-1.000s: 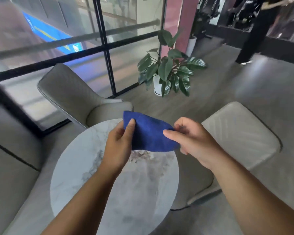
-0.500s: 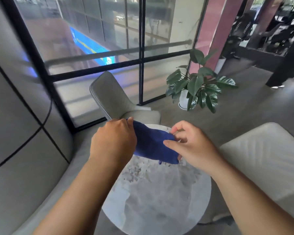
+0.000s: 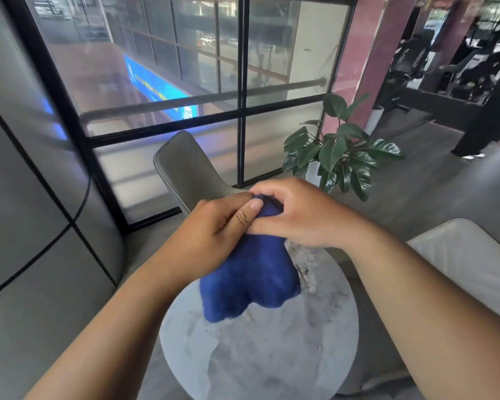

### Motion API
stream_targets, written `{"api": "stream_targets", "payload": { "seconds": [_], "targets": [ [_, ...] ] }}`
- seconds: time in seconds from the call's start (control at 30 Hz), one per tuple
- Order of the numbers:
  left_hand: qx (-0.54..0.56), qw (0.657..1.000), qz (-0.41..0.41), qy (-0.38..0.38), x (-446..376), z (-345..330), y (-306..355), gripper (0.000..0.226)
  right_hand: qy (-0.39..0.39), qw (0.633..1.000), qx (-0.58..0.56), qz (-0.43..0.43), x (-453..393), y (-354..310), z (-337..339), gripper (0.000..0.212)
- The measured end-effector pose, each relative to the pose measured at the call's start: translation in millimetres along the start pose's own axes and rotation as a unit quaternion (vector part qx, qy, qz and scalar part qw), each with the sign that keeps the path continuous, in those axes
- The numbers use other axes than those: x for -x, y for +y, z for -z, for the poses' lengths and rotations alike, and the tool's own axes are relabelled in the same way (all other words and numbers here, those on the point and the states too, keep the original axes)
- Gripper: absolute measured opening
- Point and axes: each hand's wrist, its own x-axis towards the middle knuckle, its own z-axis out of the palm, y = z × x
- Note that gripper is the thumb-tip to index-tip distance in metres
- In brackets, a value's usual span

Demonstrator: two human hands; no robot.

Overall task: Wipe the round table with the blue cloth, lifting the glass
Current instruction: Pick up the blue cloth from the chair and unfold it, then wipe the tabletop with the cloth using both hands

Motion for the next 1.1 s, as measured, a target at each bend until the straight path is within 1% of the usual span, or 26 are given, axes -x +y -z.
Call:
{"api": "stream_targets", "payload": {
  "seconds": [0.03,0.07,0.1,0.13,0.2,0.23,0.27,0.3,0.37,0.43,0.53,0.6,0.7,0.77,0.87,0.93,1.0,1.07,1.1],
  "targets": [
    [0.041,0.999,0.017,-0.002,1,-3,-3,0.039,0.013,1.0,0.021,-0.003,-2,3,2,0.015],
    [0.095,0.995,0.043,-0.009,3,-6,-8,0.04,0.025,0.999,0.041,-0.003,-2,7,4,0.021],
    [0.15,0.985,0.076,-0.031,7,-8,-13,0.04,0.036,0.998,0.052,-0.004,-1,11,6,0.025],
    [0.194,0.972,0.109,-0.07,11,-10,-21,0.038,0.046,0.998,0.048,-0.006,1,17,9,0.027],
    [0.227,0.946,0.164,-0.166,23,-14,-41,0.027,0.059,0.998,0.024,-0.018,8,30,17,0.029],
    [0.223,0.936,0.182,-0.2,29,-14,-51,0.024,0.062,0.998,0.007,-0.031,13,38,21,0.028],
    [0.214,0.933,0.195,-0.214,35,-14,-60,0.023,0.063,0.997,-0.011,-0.049,17,47,24,0.029],
    [0.207,0.934,0.205,-0.209,39,-14,-67,0.023,0.061,0.995,-0.026,-0.069,22,57,26,0.033],
    [0.192,0.941,0.219,-0.169,44,-15,-81,0.024,0.039,0.993,-0.032,-0.105,31,77,26,0.045],
    [0.136,0.955,0.224,-0.141,47,-19,-90,0.026,-0.004,0.99,-0.023,-0.136,38,96,20,0.054],
    [0.065,0.97,0.216,-0.088,48,-33,-100,0.019,-0.038,0.985,-0.007,-0.165,47,128,3,0.053],
    [0.019,0.973,0.222,-0.053,50,-43,-114,0.019,-0.06,0.979,-0.008,-0.195,52,149,-10,0.051],
    [-0.072,0.968,0.236,-0.046,55,-63,-142,0.019,-0.08,0.972,0.021,-0.221,59,183,-37,0.051],
    [-0.106,0.968,0.224,-0.035,57,-75,-156,0.015,-0.058,0.971,0.036,-0.229,59,200,-56,0.046],
    [-0.121,0.974,0.192,-0.011,59,-93,-173,0.017,0.03,0.974,0.055,-0.218,56,223,-83,0.035],
    [-0.127,0.978,0.165,0.023,68,-104,-180,0.019,0.096,0.976,0.091,-0.172,60,235,-100,0.028],
    [-0.139,0.978,0.148,0.04,86,-119,-187,0.022,0.142,0.973,0.152,-0.101,73,247,-120,0.024],
    [-0.167,0.976,0.138,0.015,114,-141,-190,0.025,0.143,0.969,0.191,-0.063,95,262,-146,0.022],
    [-0.177,0.974,0.139,-0.009,130,-154,-190,0.028,0.118,0.971,0.197,-0.064,109,270,-160,0.022]
  ]
}}
